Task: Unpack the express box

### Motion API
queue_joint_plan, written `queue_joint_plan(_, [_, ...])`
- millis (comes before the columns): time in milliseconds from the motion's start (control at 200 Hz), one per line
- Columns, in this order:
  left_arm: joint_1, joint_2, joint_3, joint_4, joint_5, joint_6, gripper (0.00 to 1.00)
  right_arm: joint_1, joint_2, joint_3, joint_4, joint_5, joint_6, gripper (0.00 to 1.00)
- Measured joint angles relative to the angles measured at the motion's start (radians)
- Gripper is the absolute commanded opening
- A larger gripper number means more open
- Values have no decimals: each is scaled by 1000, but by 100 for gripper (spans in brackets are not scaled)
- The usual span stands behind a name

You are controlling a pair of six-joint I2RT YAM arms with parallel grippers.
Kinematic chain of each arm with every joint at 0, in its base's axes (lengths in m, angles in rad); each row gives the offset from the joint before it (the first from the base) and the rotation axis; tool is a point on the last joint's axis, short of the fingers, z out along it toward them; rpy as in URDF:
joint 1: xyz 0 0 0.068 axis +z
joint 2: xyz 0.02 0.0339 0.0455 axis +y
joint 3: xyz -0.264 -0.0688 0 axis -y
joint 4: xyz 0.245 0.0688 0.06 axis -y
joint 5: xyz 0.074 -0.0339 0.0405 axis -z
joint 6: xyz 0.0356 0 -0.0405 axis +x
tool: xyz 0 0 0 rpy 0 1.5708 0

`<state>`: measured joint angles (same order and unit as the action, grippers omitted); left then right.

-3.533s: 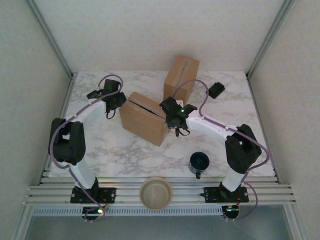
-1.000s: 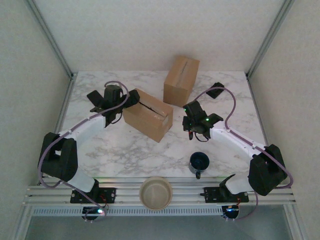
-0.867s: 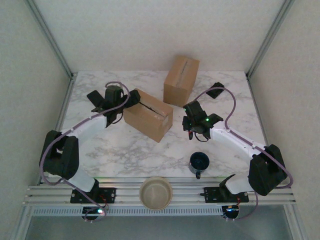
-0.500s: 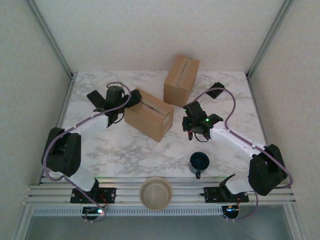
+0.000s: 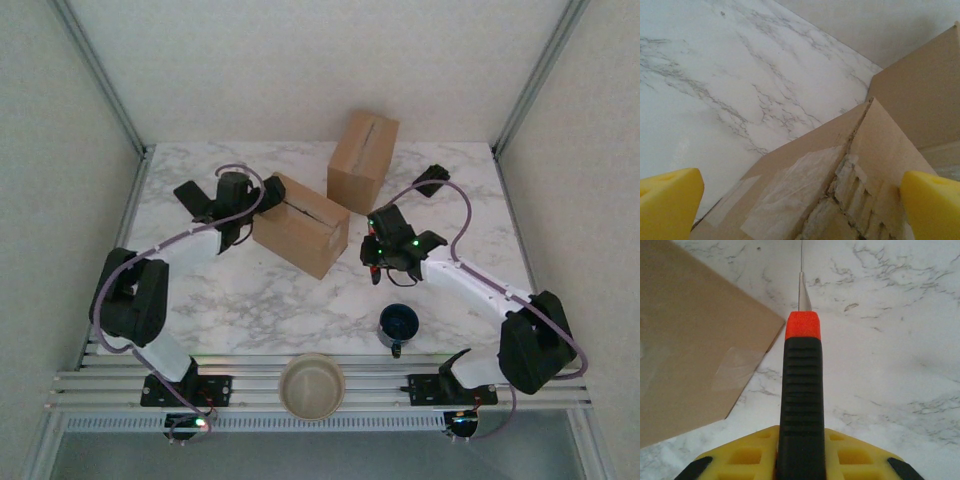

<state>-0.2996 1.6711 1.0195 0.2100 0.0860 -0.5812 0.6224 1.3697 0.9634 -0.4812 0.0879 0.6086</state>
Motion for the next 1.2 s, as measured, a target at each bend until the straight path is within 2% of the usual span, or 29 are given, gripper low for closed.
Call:
queue_joint_plan(310, [-7,15,72,-152,-31,-9,99,0,-56,-3,14,-67,23,0])
queue_joint_plan(601, [-7,16,84,-182,-38,-14,100,0,-111,-27,60,-131,69,0])
queue_joint_plan(796, [-8,24,96,-189,-38,-14,100,-11,-167,-105,180,-261,140,0])
queue_joint_plan(1197, [-9,37,119,-216,-38,-14,100,-100,-253,-336,515,-536,309,0])
